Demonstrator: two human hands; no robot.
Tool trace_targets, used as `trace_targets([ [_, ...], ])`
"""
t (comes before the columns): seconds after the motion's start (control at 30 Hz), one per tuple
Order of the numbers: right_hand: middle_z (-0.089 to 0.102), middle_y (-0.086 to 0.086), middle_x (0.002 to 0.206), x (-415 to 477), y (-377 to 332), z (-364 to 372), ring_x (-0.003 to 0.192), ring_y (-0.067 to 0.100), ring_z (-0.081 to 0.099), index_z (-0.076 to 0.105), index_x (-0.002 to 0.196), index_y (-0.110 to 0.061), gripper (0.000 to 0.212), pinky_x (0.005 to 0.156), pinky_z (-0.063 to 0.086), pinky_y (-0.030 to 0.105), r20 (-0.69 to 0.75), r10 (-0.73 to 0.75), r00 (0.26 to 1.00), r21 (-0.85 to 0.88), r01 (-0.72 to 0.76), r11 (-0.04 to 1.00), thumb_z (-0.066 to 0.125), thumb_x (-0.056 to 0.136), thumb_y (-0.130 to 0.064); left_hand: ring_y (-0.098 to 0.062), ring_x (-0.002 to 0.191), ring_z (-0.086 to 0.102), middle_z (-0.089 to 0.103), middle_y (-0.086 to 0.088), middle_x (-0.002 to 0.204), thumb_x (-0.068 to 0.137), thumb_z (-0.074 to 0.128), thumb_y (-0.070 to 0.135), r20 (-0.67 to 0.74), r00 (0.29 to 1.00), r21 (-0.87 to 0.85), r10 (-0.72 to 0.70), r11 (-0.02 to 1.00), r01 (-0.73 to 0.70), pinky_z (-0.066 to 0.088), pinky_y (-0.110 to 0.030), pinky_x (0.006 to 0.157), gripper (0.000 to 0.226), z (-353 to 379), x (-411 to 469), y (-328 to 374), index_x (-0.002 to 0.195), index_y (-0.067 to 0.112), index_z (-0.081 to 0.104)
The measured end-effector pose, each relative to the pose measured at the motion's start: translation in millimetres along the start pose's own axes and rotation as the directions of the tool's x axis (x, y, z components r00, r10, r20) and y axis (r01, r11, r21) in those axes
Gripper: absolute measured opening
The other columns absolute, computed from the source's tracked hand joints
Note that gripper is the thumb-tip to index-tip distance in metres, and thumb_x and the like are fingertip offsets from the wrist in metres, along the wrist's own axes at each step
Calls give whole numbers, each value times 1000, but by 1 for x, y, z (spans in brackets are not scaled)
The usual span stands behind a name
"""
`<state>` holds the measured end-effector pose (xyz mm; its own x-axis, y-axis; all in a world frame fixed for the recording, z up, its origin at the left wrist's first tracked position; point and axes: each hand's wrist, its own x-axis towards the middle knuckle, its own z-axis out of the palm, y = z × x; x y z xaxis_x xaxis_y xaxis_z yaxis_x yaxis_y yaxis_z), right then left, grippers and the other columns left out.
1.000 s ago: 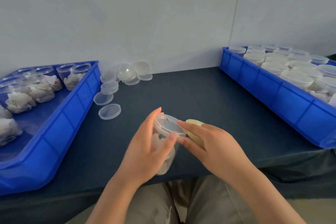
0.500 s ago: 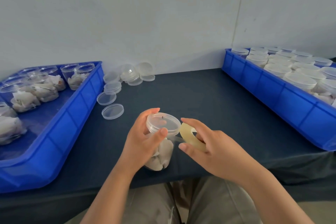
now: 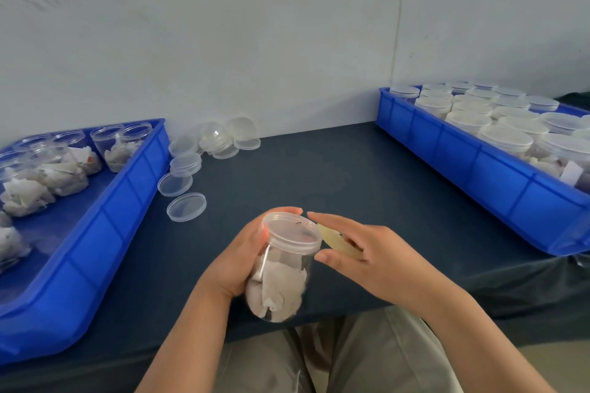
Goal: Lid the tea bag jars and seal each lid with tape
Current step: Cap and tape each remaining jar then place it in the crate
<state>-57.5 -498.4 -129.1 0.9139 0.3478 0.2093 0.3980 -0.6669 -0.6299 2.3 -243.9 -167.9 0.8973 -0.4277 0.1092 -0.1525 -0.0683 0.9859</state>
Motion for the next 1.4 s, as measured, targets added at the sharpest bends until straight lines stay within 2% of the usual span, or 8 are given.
trace_targets([
  [0.3,55,-52,122,0,-13,19,100,-19,57,39,145,-66,57,77,43,2,-155,30,988,-19,-34,999,42,91,-84,8,118,64,67,34,126,91,52,69,-355,906,334,229,937,-105,49,-5,87,51,22,-32,26,139,52,56],
  [0.47,65,-30,131,-4,-17,27,105,-1,62,50,149,-52,60,85,51,16,-155,16,988,-90,-30,995,39,96,-78,21,117,51,50,48,129,59,67,98,-420,881,516,219,856,33,47,-7,78,89,42,-36,29,136,63,39],
  [0.6,60,-43,95,-2,-9,27,90,-8,60,35,151,-56,56,68,44,15,-77,36,996,-63,-41,997,42,99,-75,17,106,62,59,44,120,65,72,84,-418,895,441,156,896,50,50,-6,71,72,28,-23,32,129,62,49],
  [0.77,62,-3,87,0,-4,20,71,16,59,31,141,-57,45,64,51,36,1,42,999,87,-41,995,49,101,-66,7,113,65,64,38,122,72,66,82,-380,916,362,125,932,23,50,-10,83,63,4,-16,31,128,55,57],
  [0.97,58,-10,86,6,10,20,70,15,54,35,116,-45,46,61,48,32,-60,38,997,48,-36,998,45,89,-81,-18,126,67,72,5,132,83,62,87,-170,981,209,89,977,-52,52,-26,104,71,-3,-16,21,138,42,61],
  [1.17,65,-18,103,6,9,19,82,2,59,35,141,-73,48,73,50,19,-37,-49,998,65,52,997,49,95,-77,-39,127,65,69,-17,134,87,66,79,-40,996,92,80,993,-76,49,-56,110,85,1,-13,13,145,17,58],
  [1.27,45,-59,128,5,1,21,117,-26,46,36,148,-68,49,97,34,0,-78,-88,993,26,90,996,46,100,-70,-32,130,65,70,-8,138,88,60,82,-113,985,149,130,982,-113,50,-52,110,83,7,-17,14,144,19,63],
  [1.4,42,-63,113,5,-1,21,112,-30,42,40,150,-61,53,95,33,-2,-113,-44,993,-10,43,999,44,98,-72,-6,128,64,67,21,139,92,61,63,-362,890,327,277,932,-157,55,-30,104,50,18,-25,20,138,42,64],
])
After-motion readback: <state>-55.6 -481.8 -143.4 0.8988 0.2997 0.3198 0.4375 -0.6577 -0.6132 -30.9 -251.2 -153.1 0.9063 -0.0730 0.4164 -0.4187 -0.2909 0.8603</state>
